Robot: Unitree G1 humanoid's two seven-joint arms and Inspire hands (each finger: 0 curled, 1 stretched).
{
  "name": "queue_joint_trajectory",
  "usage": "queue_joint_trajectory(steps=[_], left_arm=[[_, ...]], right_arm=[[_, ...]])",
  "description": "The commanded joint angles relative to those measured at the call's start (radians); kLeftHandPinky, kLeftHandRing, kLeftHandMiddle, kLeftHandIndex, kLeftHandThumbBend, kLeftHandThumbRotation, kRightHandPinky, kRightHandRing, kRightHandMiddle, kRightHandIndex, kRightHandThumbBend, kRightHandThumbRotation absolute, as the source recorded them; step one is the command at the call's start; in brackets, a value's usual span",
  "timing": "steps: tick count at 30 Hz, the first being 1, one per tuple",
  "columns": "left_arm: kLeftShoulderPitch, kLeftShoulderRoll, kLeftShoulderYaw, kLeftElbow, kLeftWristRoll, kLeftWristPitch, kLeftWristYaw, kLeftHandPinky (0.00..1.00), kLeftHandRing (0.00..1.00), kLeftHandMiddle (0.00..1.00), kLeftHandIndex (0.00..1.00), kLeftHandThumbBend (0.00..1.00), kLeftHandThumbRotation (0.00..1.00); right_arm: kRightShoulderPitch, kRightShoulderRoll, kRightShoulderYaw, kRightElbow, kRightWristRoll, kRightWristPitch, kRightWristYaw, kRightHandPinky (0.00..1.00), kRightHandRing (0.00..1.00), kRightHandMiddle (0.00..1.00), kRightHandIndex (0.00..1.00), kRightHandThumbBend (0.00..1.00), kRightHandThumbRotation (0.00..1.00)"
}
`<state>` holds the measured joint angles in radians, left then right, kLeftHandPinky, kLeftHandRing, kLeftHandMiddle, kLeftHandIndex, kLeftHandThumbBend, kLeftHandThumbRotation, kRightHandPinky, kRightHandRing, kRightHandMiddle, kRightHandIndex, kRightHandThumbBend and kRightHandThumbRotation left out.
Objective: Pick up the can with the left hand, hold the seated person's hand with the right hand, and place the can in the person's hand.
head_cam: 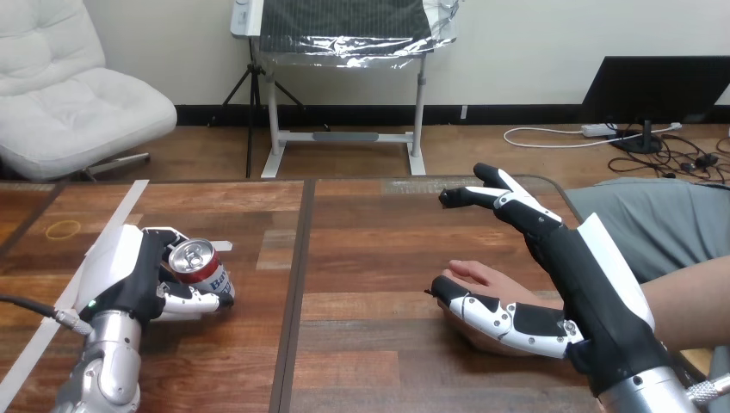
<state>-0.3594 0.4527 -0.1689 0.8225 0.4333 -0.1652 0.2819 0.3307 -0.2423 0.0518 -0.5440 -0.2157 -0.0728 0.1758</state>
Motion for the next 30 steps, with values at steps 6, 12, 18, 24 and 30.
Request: queue_joint_trajectory(steps=[6,12,18,24,30], left_arm=[[-0.064,0.003,0.021,-0.012,-0.017,-0.032,0.009,0.39,0.45,0.50,0.53,0.71,0.00],[-0.059,0.004,0.018,-0.034,-0.023,-0.026,-0.007,0.39,0.44,0.50,0.53,0.71,0.00],[-0.057,0.000,0.020,-0.062,-0.044,-0.018,-0.050,0.39,0.44,0.50,0.53,0.71,0.00],[-0.049,-0.011,0.027,-0.112,-0.072,-0.016,-0.100,0.38,0.44,0.49,0.53,0.70,0.00],[-0.044,-0.002,-0.004,-0.171,-0.028,-0.010,-0.108,0.37,0.43,0.48,0.52,0.71,0.00]], right_arm=[[-0.057,-0.005,-0.014,-0.022,0.004,-0.021,-0.003,0.93,0.96,0.96,0.77,0.58,0.00],[-0.061,-0.001,-0.013,-0.019,0.010,-0.021,-0.004,0.93,0.96,0.96,0.76,0.58,0.00],[-0.066,0.002,-0.014,-0.014,0.019,-0.026,-0.007,0.87,0.94,0.96,0.77,0.59,0.00],[-0.071,0.000,-0.020,-0.011,0.011,-0.027,-0.012,0.77,0.91,0.96,0.78,0.58,0.00],[-0.076,-0.014,-0.040,-0.007,0.014,-0.029,-0.009,0.71,0.89,0.95,0.79,0.58,0.00]])
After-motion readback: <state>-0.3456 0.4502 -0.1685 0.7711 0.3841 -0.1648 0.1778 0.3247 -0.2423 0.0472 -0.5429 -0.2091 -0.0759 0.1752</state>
